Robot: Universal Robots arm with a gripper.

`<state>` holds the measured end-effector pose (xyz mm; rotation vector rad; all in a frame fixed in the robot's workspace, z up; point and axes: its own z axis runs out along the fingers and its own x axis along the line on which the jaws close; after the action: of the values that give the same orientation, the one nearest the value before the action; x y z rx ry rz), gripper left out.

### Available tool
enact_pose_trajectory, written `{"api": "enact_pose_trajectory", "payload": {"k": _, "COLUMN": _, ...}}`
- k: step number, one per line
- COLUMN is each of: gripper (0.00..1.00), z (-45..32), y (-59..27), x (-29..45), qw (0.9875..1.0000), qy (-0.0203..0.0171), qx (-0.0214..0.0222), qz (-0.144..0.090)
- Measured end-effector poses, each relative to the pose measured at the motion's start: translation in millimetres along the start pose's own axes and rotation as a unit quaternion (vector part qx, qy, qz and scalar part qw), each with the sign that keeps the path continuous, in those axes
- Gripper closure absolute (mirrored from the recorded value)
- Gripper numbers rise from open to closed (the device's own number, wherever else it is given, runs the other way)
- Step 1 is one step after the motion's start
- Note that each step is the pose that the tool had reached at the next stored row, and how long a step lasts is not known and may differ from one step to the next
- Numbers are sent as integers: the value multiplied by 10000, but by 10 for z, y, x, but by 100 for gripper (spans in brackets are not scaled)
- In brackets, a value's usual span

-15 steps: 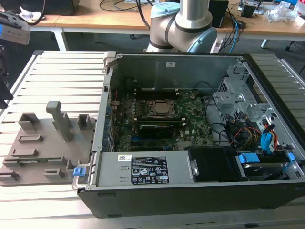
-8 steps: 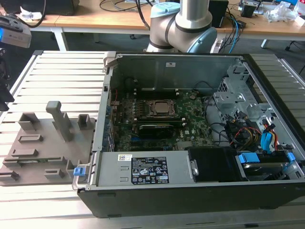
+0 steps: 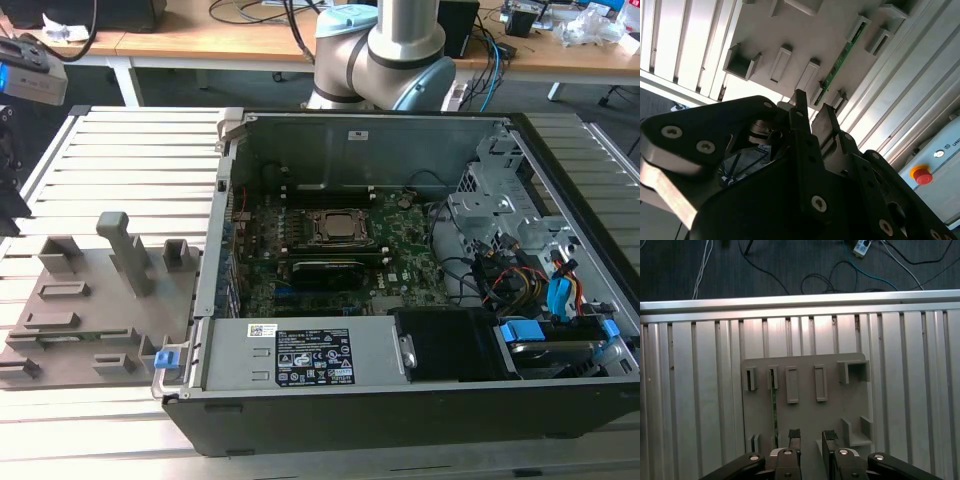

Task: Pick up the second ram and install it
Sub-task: 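Pick up the second ram and move it above second insertion slot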

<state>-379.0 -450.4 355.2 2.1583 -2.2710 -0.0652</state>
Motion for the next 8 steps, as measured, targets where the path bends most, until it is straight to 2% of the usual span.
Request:
{"api": "enact_pose_trajectory", "payload": {"k": 6, "gripper": 69, "z": 54, "y": -4, "x": 33, "qw": 10000, "qy": 0, "qx": 0, "qz": -1}}
{"api": "enact_pose_trajectory", "payload": {"k": 8, "gripper": 69, "z": 79, "y": -7, "x": 73, "qw": 10000, "qy": 0, "qx": 0, "qz": 0}}
